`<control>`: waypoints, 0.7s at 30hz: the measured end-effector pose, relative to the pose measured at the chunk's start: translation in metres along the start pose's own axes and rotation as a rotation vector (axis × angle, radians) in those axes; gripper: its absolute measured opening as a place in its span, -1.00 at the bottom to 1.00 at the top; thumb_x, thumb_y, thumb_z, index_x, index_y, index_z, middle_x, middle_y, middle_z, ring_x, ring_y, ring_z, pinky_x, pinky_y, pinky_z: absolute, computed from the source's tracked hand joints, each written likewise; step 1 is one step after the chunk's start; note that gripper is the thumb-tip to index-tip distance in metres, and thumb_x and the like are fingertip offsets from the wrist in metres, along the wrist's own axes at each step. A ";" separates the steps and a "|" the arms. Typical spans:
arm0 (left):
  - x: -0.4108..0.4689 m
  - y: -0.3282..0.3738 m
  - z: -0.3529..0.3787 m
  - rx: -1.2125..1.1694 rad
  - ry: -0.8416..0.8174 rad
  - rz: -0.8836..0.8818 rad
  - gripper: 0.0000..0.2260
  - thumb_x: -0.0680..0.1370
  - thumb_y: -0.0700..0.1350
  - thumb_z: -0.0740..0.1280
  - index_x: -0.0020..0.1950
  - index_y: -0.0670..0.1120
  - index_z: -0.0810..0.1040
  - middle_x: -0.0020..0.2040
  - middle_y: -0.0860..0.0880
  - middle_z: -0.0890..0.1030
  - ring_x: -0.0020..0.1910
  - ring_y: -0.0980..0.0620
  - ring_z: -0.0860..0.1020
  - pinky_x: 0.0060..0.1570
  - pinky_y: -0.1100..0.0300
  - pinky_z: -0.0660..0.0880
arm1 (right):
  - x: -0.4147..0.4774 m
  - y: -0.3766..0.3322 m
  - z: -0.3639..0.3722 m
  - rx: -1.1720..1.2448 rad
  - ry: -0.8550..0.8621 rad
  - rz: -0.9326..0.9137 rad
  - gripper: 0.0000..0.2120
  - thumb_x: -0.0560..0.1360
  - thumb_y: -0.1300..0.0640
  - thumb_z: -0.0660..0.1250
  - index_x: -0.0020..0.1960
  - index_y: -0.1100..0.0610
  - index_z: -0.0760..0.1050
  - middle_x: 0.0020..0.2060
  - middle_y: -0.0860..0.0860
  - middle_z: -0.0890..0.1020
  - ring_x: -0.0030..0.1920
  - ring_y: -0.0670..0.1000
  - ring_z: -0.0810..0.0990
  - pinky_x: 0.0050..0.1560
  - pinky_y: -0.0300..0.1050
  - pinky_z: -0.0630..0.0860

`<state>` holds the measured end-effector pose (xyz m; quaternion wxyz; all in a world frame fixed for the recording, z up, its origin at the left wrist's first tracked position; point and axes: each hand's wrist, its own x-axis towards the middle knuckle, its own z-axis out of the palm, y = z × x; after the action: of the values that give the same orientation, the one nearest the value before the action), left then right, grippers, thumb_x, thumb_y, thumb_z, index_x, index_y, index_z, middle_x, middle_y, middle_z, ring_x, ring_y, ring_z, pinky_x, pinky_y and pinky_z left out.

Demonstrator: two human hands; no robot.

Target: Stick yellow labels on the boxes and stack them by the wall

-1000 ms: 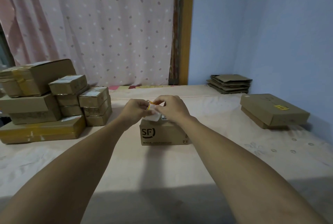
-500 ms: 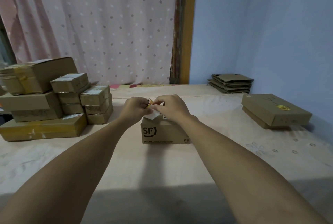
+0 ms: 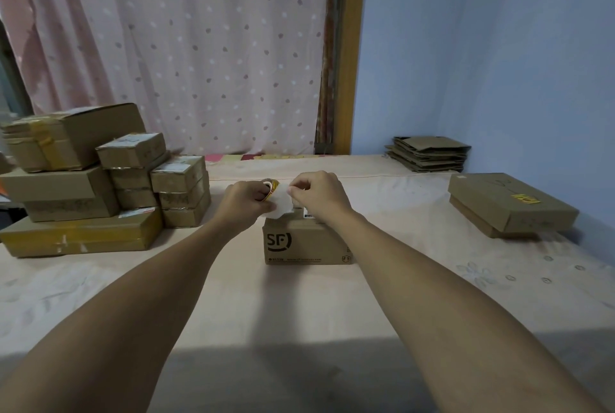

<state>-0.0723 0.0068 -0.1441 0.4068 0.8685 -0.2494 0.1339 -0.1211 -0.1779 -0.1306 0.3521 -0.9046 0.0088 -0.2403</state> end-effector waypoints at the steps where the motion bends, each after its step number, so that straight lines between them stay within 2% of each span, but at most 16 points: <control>1: -0.001 0.000 -0.001 0.000 0.010 -0.014 -0.81 0.41 -0.23 0.53 -0.09 -0.31 0.63 -0.22 -0.28 0.60 -0.25 -0.07 0.39 -0.25 0.11 0.29 | 0.000 0.000 -0.001 0.030 0.031 0.009 -0.89 0.53 0.02 0.43 -0.04 -0.02 0.73 -0.12 -0.12 0.73 -0.05 -0.06 0.65 0.03 -0.03 0.64; 7: -0.009 -0.002 -0.008 0.037 0.015 -0.024 -0.86 0.45 -0.24 0.51 0.00 -0.21 0.69 -0.15 -0.17 0.66 -0.18 -0.12 0.52 -0.30 0.17 0.35 | 0.000 0.005 -0.001 0.122 0.111 0.072 -0.90 0.52 0.07 0.44 -0.10 0.02 0.74 -0.18 -0.14 0.72 -0.07 -0.09 0.66 0.05 0.01 0.66; 9: -0.010 -0.006 -0.009 0.076 0.004 -0.007 -0.92 0.45 -0.24 0.49 -0.12 -0.24 0.65 -0.24 -0.14 0.60 -0.25 -0.09 0.45 -0.35 0.14 0.27 | -0.001 0.005 0.000 0.125 0.114 0.083 -0.89 0.53 0.07 0.43 -0.10 0.03 0.74 -0.18 -0.14 0.72 -0.08 -0.09 0.66 0.03 0.01 0.66; 11: -0.010 -0.010 -0.011 0.098 -0.007 -0.001 -0.89 0.45 -0.23 0.47 -0.17 -0.27 0.60 -0.32 -0.12 0.49 -0.30 -0.05 0.35 -0.35 0.11 0.19 | -0.001 0.006 0.001 0.129 0.126 0.100 -0.89 0.52 0.07 0.43 -0.12 0.02 0.73 -0.19 -0.15 0.72 -0.09 -0.09 0.66 0.02 0.01 0.66; 13: -0.011 -0.013 -0.014 0.115 -0.010 0.011 -0.92 0.45 -0.24 0.46 -0.19 -0.23 0.60 -0.33 -0.11 0.50 -0.31 -0.05 0.35 -0.35 0.11 0.20 | 0.001 0.008 0.000 0.136 0.151 0.125 -0.88 0.51 0.04 0.42 -0.16 0.00 0.71 -0.21 -0.17 0.71 -0.11 -0.07 0.67 0.00 0.04 0.67; 15: -0.011 -0.019 -0.016 0.133 0.009 0.004 -0.97 0.45 -0.26 0.46 -0.16 -0.21 0.64 -0.29 -0.15 0.57 -0.29 -0.11 0.43 -0.34 0.12 0.25 | 0.002 0.010 -0.003 0.153 0.183 0.157 -0.88 0.51 0.04 0.41 -0.15 0.01 0.71 -0.22 -0.17 0.70 -0.14 -0.04 0.67 -0.02 0.05 0.67; 18: -0.010 -0.033 -0.019 0.162 0.070 -0.055 -0.93 0.43 -0.24 0.48 -0.14 -0.22 0.65 -0.23 -0.23 0.61 -0.20 -0.23 0.54 -0.31 0.06 0.39 | 0.002 0.015 -0.012 0.125 0.226 0.191 -0.88 0.53 0.05 0.39 -0.10 0.03 0.71 -0.21 -0.17 0.69 -0.18 -0.07 0.65 -0.04 -0.08 0.62; 21: -0.012 -0.048 -0.021 0.241 0.081 -0.129 -0.96 0.42 -0.21 0.45 -0.18 -0.18 0.66 -0.27 -0.16 0.61 -0.24 -0.16 0.56 -0.27 -0.04 0.52 | -0.001 0.024 -0.018 0.040 0.230 0.226 -0.87 0.53 0.05 0.38 -0.10 0.02 0.70 -0.14 -0.14 0.70 -0.14 -0.04 0.64 -0.08 -0.12 0.58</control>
<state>-0.0571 0.0534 -0.1671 0.3172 0.9192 -0.1585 0.1714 -0.1266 -0.2072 -0.1351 0.3916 -0.8572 0.1459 -0.3011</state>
